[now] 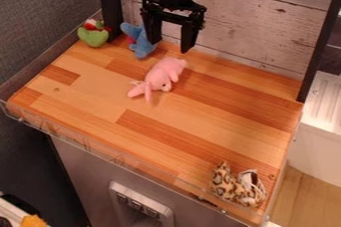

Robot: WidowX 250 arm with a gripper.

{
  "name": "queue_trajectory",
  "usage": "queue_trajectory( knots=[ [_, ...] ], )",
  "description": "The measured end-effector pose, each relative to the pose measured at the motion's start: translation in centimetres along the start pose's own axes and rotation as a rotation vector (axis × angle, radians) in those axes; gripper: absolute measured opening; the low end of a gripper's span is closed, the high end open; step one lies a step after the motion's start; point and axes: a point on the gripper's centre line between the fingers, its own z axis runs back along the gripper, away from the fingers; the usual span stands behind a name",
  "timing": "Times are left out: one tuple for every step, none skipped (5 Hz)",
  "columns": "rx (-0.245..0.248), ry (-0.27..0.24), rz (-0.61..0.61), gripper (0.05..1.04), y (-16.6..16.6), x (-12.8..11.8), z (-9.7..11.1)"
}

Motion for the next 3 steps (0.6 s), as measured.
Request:
queue_trajectory(
  knots=[
    [-0.004,0.017,0.095,0.998,1.0,0.0,-0.2],
    [-0.011,0.018,0.308,0.999,5.0,-0.1,-0.2],
    [-0.014,0.020,0.521,0.998,8.2,-0.4,-0.1]
  ],
)
